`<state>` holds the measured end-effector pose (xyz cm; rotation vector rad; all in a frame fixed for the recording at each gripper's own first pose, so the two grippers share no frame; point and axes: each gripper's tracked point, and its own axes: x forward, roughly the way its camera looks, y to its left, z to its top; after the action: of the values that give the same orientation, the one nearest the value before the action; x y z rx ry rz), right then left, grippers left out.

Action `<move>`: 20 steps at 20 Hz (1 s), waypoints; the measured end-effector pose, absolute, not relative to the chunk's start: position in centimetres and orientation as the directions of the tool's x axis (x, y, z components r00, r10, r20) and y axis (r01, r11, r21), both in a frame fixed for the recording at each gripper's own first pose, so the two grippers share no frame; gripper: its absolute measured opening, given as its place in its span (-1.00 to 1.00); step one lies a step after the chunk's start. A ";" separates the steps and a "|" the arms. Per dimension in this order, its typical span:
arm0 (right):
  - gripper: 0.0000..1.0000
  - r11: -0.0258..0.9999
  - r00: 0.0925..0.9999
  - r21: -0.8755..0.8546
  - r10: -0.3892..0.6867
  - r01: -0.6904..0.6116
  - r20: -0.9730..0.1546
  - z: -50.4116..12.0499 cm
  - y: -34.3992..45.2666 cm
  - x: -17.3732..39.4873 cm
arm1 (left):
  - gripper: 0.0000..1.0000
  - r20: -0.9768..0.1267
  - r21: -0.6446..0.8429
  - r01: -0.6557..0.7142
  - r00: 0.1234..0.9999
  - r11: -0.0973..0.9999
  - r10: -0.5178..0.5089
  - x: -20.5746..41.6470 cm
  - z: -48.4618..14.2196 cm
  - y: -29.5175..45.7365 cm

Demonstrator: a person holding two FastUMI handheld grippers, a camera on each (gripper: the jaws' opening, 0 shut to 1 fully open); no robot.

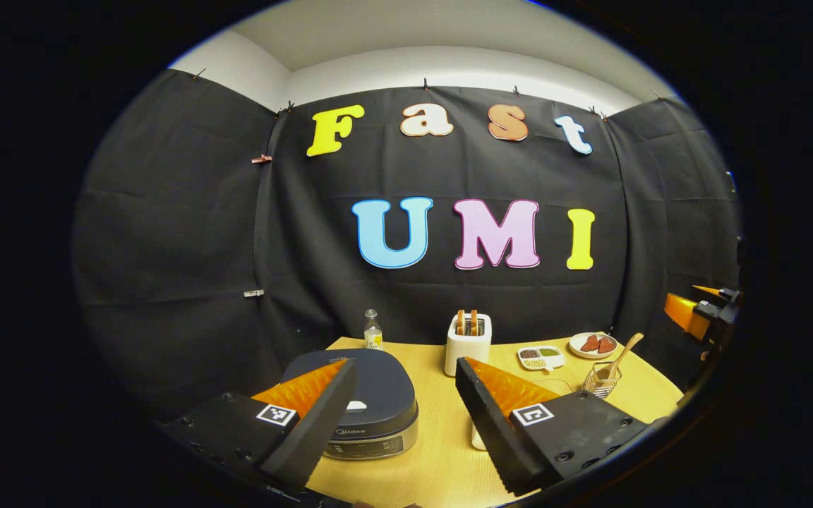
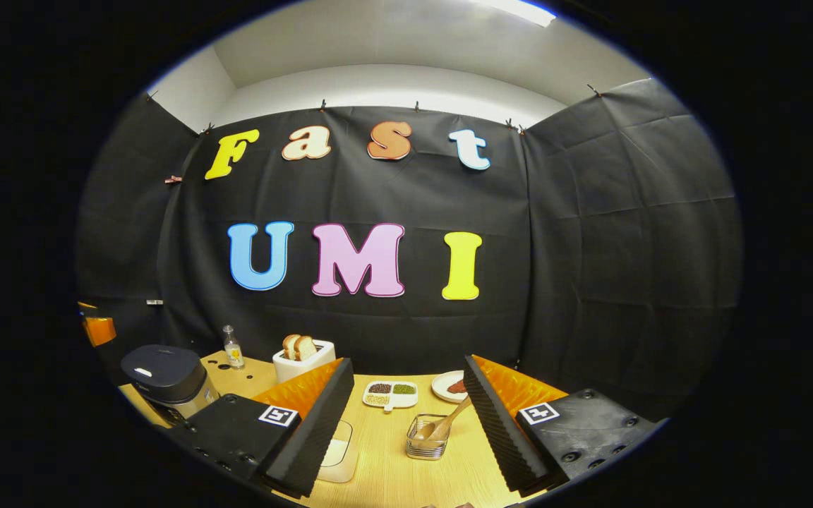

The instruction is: Close the left gripper, press the button to open the rice cooker; take a wooden spoon from the chopstick holder with the right hand, scoop a spoonful of rice and pour it into the rice cooker, then put the wooden spoon back into the chopstick holder.

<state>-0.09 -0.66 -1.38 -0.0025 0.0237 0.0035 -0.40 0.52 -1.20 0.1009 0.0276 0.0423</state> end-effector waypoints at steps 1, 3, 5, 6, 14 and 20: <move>0.95 1.000 1.000 -0.001 0.004 -0.004 -0.026 -1.6 -0.7 -0.2 | 0.91 -0.024 0.107 -0.049 0.998 0.993 0.052 -0.4 -1.2 0.7; 0.95 1.000 1.000 -0.001 0.005 -0.005 -0.029 -1.7 -0.6 -0.1 | 0.91 -0.012 0.126 -0.069 0.997 0.990 0.071 -0.4 -1.0 1.3; 0.95 1.000 1.000 0.001 0.001 -0.001 -0.031 -1.7 -0.6 0.2 | 0.91 -0.004 0.131 -0.078 0.997 0.988 0.079 -0.3 -0.9 1.5; 0.95 1.000 1.000 0.007 0.001 -0.001 -0.031 -1.7 -0.4 0.1 | 0.91 -0.001 0.125 -0.077 0.997 0.989 0.078 -0.3 -1.0 1.5; 0.96 1.000 0.999 0.022 -0.003 0.003 -0.039 -2.0 0.3 -0.2 | 0.91 -0.007 0.120 -0.098 0.995 0.988 0.100 1.5 -0.8 4.1; 0.96 0.999 0.996 0.014 -0.036 0.037 -0.082 -3.3 -0.6 -0.9 | 0.92 -0.041 0.072 -0.084 0.995 0.994 0.087 4.1 -0.8 6.9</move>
<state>-0.94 -0.57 -3.25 0.0157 0.0816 -0.0366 4.11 6.95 -0.82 0.0705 0.0442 0.0859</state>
